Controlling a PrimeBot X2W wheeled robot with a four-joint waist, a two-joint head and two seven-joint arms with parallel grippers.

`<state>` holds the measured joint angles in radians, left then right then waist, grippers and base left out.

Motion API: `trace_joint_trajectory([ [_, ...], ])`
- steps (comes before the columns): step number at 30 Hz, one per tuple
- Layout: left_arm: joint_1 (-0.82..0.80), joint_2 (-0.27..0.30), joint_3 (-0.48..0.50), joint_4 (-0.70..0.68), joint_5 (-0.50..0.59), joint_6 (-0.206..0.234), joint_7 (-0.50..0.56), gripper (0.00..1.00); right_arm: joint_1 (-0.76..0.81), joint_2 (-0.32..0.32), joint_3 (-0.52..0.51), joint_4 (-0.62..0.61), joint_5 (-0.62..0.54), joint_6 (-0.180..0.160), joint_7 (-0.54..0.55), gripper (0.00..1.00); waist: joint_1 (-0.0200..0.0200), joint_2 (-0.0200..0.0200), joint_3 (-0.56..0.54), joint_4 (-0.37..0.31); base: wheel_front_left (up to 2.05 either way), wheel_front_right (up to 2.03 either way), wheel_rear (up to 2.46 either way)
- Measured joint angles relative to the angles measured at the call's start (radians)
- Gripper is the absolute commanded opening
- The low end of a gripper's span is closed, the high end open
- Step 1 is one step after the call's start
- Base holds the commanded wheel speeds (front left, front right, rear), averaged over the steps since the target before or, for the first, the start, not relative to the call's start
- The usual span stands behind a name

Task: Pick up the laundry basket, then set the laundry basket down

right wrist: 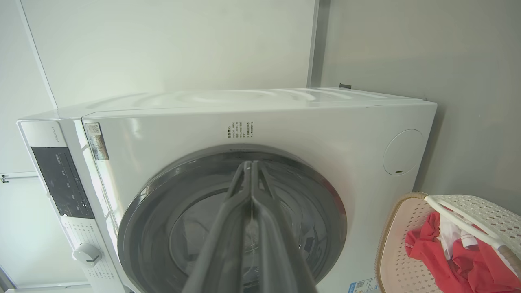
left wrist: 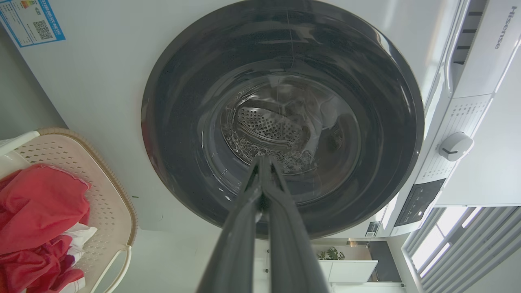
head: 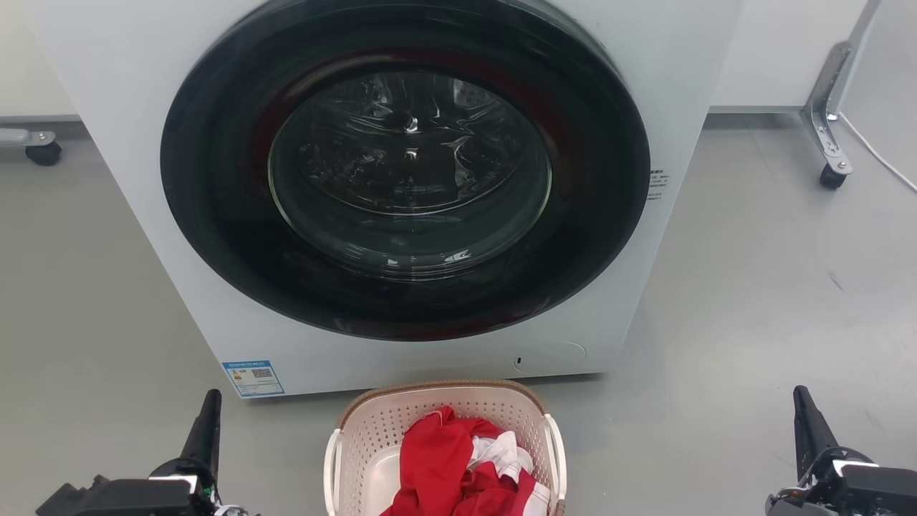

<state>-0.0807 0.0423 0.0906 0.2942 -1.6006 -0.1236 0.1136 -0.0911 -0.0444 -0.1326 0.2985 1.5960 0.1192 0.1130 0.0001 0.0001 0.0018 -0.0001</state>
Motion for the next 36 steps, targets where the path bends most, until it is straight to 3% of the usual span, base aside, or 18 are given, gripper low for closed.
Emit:
trace_joint_trajectory([
  [36,0.000,-0.001,0.000,0.001,0.000,0.000,0.000,0.00,-0.001,0.000,0.000,0.000,0.001,0.000,0.000,0.00,0.0000,0.0000,0.000,0.000,0.00,0.00,0.00],
])
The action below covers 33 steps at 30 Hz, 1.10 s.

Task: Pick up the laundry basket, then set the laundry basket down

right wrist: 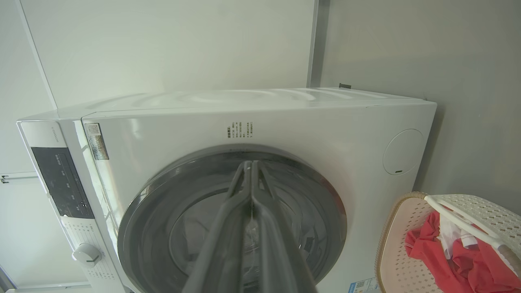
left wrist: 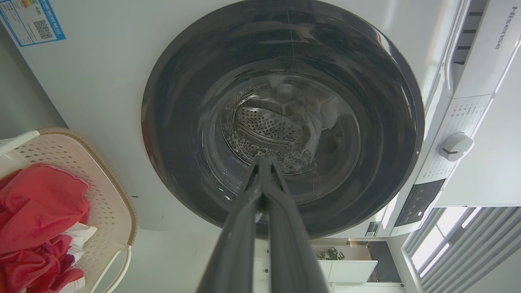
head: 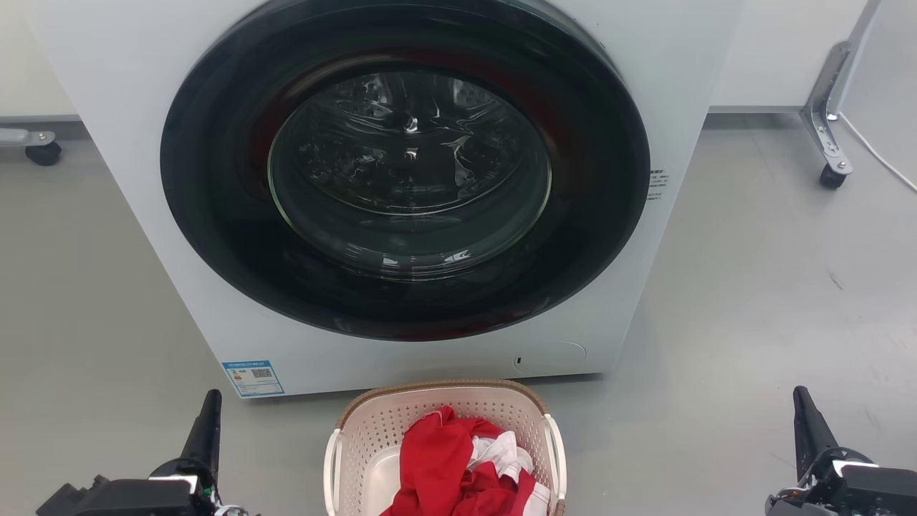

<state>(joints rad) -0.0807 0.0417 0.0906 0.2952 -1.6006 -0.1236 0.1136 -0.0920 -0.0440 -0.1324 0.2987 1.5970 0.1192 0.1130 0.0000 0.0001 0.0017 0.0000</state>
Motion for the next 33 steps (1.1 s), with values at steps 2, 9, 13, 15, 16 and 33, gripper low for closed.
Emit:
trace_joint_trajectory([
  [2,0.000,0.000,0.000,0.000,0.000,0.000,0.000,0.00,0.000,0.000,0.000,0.000,0.000,0.000,0.000,0.00,0.0000,0.0000,0.000,0.000,0.00,0.00,0.00],
  [9,0.000,0.000,0.000,0.000,0.000,0.000,0.000,0.00,0.000,0.000,0.000,0.000,0.000,0.000,0.000,0.00,0.0000,-0.0001,0.000,0.000,0.00,0.00,0.00],
  [13,0.000,0.000,0.000,0.000,0.000,0.000,0.000,0.00,0.000,0.000,0.000,0.000,0.000,0.000,0.000,0.00,0.0000,0.0000,0.000,0.000,0.00,0.00,0.00],
  [15,0.000,0.000,0.000,0.000,0.000,0.000,0.000,0.00,0.000,0.000,0.000,0.000,0.000,0.000,0.000,0.00,0.0000,0.0000,0.000,0.000,0.00,0.00,0.00],
  [16,0.000,0.000,0.000,0.000,0.000,0.000,0.000,0.00,0.000,0.000,0.000,0.000,0.000,0.000,0.000,0.00,0.0000,0.0000,0.000,0.000,0.00,0.00,0.00],
  [33,0.000,0.000,0.000,0.000,0.000,0.000,0.000,0.00,0.000,0.000,0.000,0.000,0.000,0.000,0.000,0.00,0.0000,0.0000,0.000,0.000,0.00,0.00,0.00],
])
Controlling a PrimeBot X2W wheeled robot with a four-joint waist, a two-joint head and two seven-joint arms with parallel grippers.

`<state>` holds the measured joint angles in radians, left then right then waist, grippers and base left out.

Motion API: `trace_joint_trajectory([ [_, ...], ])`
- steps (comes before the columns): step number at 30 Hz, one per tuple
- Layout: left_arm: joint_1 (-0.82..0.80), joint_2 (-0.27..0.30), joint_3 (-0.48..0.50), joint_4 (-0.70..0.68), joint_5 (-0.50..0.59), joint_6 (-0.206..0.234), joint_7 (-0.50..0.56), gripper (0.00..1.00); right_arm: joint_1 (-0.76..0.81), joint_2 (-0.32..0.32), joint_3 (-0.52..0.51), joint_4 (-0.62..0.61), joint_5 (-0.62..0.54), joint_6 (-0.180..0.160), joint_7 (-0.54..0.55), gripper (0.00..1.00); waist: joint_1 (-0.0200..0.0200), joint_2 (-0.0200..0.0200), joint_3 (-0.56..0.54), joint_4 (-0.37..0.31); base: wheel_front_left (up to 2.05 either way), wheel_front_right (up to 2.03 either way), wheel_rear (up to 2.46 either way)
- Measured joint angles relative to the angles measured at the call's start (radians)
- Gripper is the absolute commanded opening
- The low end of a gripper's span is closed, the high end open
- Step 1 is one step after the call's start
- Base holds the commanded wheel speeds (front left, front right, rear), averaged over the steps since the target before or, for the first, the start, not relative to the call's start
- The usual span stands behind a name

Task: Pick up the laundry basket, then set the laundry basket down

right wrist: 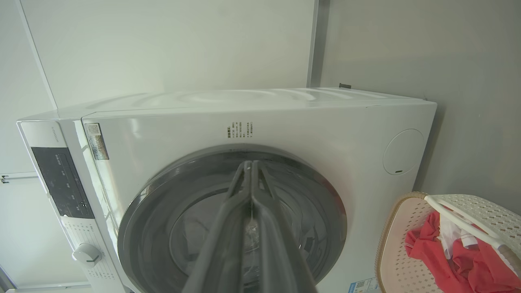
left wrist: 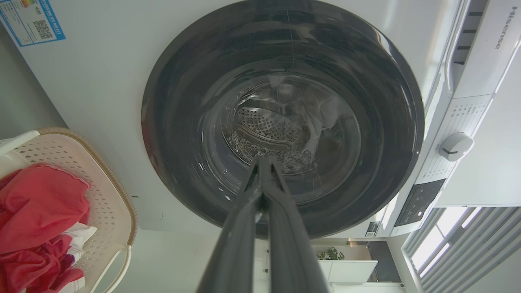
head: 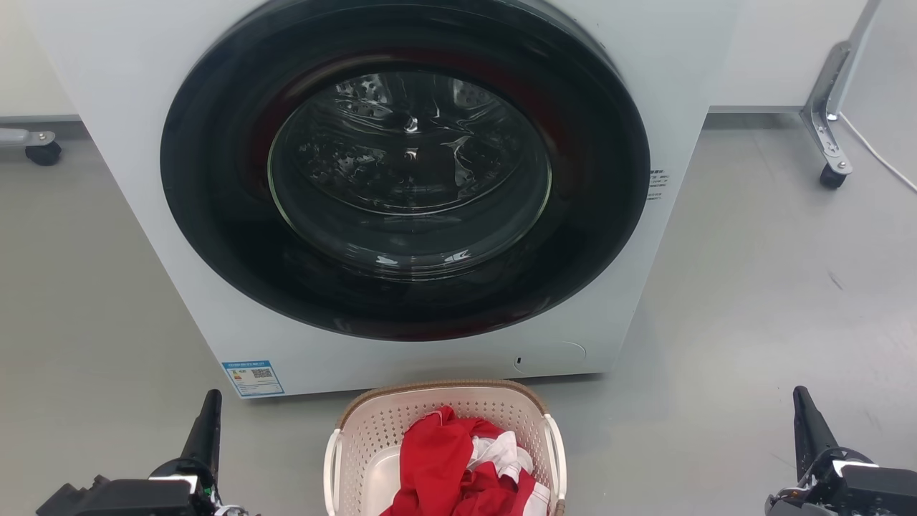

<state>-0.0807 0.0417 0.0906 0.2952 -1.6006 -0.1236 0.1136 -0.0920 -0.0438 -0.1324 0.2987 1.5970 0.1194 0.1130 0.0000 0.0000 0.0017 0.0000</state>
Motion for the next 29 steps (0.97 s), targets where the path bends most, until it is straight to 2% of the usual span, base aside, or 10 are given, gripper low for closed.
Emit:
trace_joint_trajectory([
  [29,0.000,0.000,0.000,0.000,0.000,0.000,0.000,0.00,0.000,0.000,0.000,0.000,0.000,0.001,0.000,0.00,0.0000,0.0000,0.000,0.000,0.00,0.00,0.00],
])
